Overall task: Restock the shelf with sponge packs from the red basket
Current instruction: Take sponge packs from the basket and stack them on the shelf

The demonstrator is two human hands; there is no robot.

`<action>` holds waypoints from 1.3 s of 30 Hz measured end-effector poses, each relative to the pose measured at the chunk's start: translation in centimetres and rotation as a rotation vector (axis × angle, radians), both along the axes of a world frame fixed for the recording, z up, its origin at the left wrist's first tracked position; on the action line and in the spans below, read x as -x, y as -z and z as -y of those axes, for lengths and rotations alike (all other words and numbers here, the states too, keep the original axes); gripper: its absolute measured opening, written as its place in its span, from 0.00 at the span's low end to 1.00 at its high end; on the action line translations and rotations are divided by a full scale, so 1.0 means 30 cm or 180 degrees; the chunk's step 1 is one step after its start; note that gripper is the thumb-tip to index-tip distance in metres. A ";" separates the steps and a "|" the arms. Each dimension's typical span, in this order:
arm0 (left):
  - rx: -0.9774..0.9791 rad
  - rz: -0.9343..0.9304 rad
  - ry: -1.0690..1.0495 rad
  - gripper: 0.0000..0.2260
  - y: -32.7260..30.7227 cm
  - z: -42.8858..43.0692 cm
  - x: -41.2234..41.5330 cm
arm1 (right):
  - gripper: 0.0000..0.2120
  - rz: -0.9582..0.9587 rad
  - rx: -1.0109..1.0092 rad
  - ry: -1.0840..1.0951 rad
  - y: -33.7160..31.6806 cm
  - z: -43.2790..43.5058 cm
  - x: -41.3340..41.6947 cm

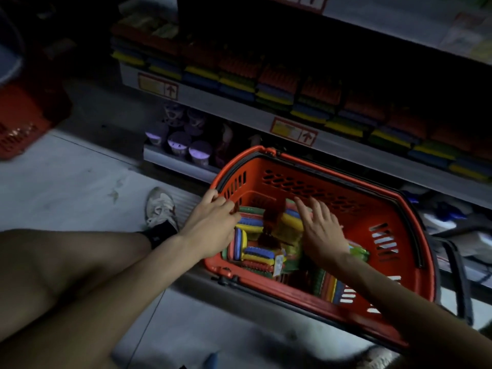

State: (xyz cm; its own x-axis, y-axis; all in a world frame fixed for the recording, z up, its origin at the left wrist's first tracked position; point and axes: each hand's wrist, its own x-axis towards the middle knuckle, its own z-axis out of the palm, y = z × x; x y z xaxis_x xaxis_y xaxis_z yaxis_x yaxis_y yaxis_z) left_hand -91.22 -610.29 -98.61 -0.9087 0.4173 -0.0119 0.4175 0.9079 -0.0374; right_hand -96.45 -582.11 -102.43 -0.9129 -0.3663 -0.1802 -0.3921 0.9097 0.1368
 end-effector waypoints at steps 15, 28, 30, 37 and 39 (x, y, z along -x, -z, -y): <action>-0.0211 -0.0024 -0.0107 0.10 0.017 0.012 0.008 | 0.49 0.1768 -0.0021 -0.0205 0.253 0.497 -0.008; -0.0209 0.0039 -0.0161 0.35 -0.006 -0.018 0.009 | 0.37 0.2104 0.2840 0.0948 -0.005 0.108 0.027; -0.0431 0.0180 -0.0195 0.43 -0.018 -0.042 0.007 | 0.35 0.2213 0.3333 0.1223 -0.078 0.073 0.028; -0.1506 0.0597 -0.0958 0.41 -0.038 -0.098 0.033 | 0.20 0.2981 0.4383 0.1971 -0.171 0.020 0.042; -0.1719 0.0624 -0.1182 0.40 -0.042 -0.096 0.044 | 0.19 0.2761 0.4191 0.2086 -0.130 -0.004 0.048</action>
State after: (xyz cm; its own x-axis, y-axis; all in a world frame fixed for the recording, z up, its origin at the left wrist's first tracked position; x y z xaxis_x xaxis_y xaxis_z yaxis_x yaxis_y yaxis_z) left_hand -92.54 -607.42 -97.36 -0.9950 0.0721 -0.0685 0.0277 0.8623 0.5056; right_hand -97.89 -581.99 -98.51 -0.7646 -0.2943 -0.5734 0.5166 0.2522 -0.8182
